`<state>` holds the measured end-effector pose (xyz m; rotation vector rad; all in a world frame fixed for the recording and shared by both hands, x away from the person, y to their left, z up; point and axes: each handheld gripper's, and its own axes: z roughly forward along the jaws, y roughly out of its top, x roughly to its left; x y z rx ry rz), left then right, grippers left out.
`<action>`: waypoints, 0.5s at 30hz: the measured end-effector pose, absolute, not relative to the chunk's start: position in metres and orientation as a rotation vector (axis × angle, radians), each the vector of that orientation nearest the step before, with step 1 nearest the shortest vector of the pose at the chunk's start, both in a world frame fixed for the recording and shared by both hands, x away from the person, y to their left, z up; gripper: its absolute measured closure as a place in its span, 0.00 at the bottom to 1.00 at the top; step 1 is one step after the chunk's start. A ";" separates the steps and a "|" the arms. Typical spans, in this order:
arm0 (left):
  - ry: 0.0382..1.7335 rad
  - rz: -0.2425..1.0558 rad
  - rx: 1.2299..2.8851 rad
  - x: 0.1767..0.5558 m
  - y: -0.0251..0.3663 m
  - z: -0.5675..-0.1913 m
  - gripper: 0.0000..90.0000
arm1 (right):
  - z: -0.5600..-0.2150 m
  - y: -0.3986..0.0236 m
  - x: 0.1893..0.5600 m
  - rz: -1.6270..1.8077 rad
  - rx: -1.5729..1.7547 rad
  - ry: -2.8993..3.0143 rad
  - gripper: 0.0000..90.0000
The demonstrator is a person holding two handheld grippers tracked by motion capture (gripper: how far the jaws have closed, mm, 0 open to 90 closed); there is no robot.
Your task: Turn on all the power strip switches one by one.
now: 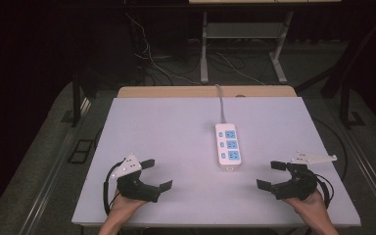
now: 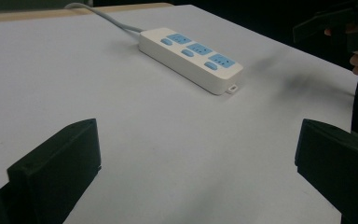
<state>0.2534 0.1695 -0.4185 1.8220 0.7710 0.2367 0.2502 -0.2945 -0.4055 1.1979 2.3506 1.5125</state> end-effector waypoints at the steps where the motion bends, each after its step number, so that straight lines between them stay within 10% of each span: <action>1: 0.771 0.237 1.822 0.253 0.169 -0.419 0.00 | -0.406 -0.295 0.250 1.512 1.198 2.351 0.01; 15: 0.769 0.228 1.825 0.254 0.170 -0.418 0.00 | -0.407 -0.296 0.251 1.502 1.204 2.362 0.00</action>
